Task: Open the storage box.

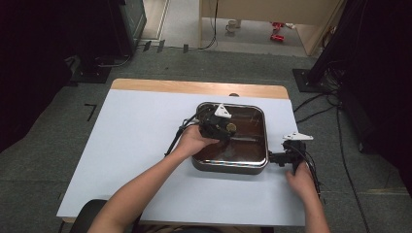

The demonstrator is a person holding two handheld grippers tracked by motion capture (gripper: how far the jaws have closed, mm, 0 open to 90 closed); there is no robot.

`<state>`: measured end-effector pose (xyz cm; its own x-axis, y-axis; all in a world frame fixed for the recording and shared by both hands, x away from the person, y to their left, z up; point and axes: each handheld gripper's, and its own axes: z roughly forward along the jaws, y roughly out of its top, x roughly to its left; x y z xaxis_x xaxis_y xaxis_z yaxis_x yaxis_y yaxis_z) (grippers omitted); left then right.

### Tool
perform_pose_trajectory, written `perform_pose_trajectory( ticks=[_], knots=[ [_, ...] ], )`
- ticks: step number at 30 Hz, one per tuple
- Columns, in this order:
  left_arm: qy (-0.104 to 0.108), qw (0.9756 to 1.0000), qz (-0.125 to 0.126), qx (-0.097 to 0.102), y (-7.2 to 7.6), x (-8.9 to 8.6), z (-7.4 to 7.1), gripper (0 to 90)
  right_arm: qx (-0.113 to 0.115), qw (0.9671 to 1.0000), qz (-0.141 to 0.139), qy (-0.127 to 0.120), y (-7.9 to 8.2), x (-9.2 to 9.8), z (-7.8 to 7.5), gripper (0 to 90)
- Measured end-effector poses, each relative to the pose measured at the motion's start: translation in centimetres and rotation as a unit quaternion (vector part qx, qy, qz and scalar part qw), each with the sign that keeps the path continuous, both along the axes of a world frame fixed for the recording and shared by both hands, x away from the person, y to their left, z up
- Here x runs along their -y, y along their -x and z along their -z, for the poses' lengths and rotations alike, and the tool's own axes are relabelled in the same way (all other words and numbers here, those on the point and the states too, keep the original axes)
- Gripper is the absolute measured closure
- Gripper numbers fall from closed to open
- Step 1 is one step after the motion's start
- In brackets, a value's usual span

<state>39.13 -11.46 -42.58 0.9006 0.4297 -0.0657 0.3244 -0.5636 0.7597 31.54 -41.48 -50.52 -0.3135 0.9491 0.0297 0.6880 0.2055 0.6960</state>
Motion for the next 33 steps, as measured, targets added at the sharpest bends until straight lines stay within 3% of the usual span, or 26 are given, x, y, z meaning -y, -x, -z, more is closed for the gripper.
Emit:
perform_pose_trajectory(
  ticks=[3,11,17,21,33],
  knots=[
    [0.007,1.0,0.002,-0.001,0.1,-0.2,-0.4,59.0,0.0,1.0,0.0,0.0,0.0,0.0,0.0,0.0],
    [0.049,0.9987,0.013,0.008,1.0,-1.6,-3.9,59.0,0.0,1.0,0.0,0.0,0.0,0.0,0.0,0.0],
    [0.049,0.9986,0.016,0.015,1.9,-3.0,-5.5,59.0,0.0,1.0,0.001,-0.001,0.0,0.0,0.0,0.0],
    [0.043,0.9989,0.008,0.014,2.0,-4.1,-5.8,59.0,0.001,1.0,0.0,0.0,0.0,0.0,0.0,0.0],
    [0.05,0.9971,-0.057,0.002,1.8,-10.8,-6.2,59.0,0.001,1.0,0.0,0.0,0.0,0.0,0.0,0.0]
  ],
)
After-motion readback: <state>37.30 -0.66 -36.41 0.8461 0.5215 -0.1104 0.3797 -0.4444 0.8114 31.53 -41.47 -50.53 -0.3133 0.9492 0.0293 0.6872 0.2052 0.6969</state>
